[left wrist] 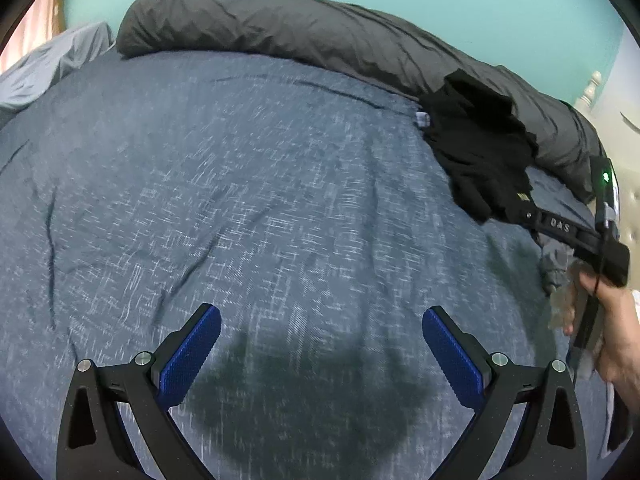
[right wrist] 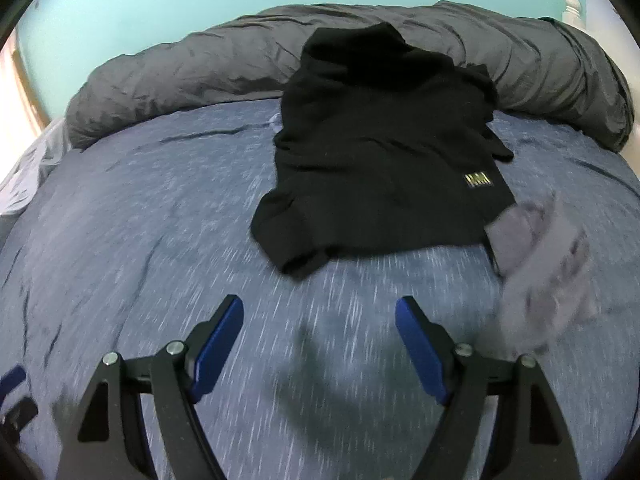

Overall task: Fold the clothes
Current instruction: 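Reach the right tool to the black fleece and close on it, then pull the black fleece out flat across the bed with the right tool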

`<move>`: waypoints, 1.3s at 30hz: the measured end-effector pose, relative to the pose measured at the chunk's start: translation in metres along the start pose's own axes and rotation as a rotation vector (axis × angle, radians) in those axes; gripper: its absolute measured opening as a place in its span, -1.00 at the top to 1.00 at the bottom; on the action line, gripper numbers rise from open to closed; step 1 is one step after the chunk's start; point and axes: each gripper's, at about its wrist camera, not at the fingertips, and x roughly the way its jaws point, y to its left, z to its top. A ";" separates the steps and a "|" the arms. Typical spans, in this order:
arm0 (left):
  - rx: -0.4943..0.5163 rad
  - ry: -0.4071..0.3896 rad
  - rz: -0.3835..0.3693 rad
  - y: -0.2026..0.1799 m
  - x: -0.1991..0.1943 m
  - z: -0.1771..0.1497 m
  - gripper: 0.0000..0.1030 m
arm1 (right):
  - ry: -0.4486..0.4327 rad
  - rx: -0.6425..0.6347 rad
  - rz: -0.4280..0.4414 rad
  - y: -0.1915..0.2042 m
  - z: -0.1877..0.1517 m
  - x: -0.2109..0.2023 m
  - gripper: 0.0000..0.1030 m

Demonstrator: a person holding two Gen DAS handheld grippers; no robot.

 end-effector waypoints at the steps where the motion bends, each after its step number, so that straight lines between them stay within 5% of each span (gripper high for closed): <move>1: -0.003 0.002 0.001 0.002 0.003 0.002 -0.99 | 0.003 -0.002 -0.006 0.000 0.006 0.008 -0.54; 7: -0.009 0.013 0.008 0.017 0.022 0.009 -0.99 | 0.014 -0.039 -0.067 0.002 0.033 0.052 -0.45; 10: -0.016 0.009 0.000 0.023 0.025 0.009 -0.99 | 0.042 -0.091 -0.102 0.007 0.038 0.073 -0.04; 13: -0.019 0.005 -0.011 0.027 0.023 0.006 -0.99 | 0.063 -0.115 -0.091 0.011 0.040 0.085 0.58; 16: -0.004 -0.005 -0.008 0.030 0.019 0.000 -0.99 | 0.033 -0.120 -0.081 0.015 0.041 0.079 0.77; 30: -0.037 -0.097 -0.028 0.042 -0.065 -0.041 -0.99 | -0.160 -0.158 0.208 0.065 -0.001 -0.077 0.90; 39: -0.070 -0.145 -0.054 0.063 -0.138 -0.101 -0.99 | -0.217 -0.165 0.374 0.102 -0.082 -0.185 0.91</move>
